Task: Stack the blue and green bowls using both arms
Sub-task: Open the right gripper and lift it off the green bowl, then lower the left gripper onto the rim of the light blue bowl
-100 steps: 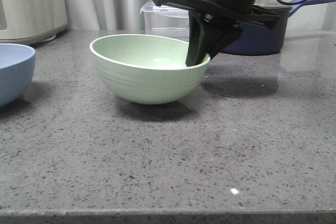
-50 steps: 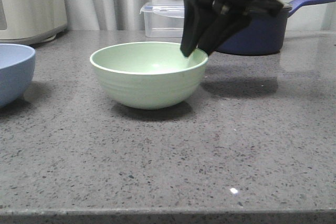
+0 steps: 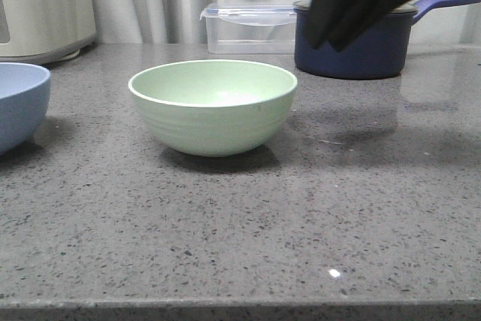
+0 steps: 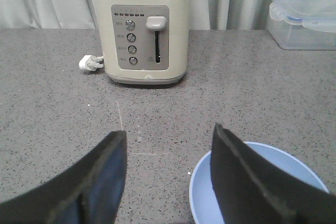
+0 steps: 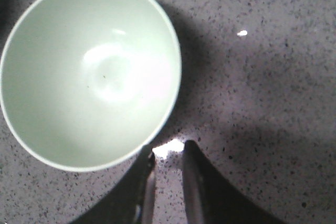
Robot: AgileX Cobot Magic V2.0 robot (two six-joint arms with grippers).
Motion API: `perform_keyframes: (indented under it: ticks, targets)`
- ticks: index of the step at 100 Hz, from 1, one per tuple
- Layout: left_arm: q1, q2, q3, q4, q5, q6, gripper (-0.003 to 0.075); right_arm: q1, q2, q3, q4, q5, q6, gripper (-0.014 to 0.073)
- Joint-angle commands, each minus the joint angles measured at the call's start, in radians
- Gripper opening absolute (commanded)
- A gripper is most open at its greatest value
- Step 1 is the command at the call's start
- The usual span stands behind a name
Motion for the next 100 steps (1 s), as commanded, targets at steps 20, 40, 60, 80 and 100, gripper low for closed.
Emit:
perform_keyframes:
  ticks: [20, 40, 60, 80, 100]
  targets:
    - [-0.007, 0.011, -0.033, -0.008, -0.087, -0.007, 0.0364, 0.002, -0.039, 0.076, 0.001, -0.09, -0.011, -0.0073]
    - [-0.007, 0.011, -0.033, -0.008, -0.087, -0.007, 0.0364, 0.007, -0.028, 0.092, 0.002, -0.114, -0.011, -0.0081]
    - [-0.007, 0.011, -0.033, -0.008, -0.087, -0.007, 0.0364, 0.046, 0.026, 0.092, 0.003, -0.131, -0.011, -0.0081]
    - [-0.007, 0.011, -0.033, -0.008, -0.087, -0.007, 0.0364, 0.055, 0.054, 0.091, 0.02, -0.154, -0.011, -0.0081]
    - [-0.007, 0.011, -0.033, -0.008, -0.087, -0.007, 0.0364, 0.055, 0.064, 0.091, 0.025, -0.165, -0.011, -0.0081]
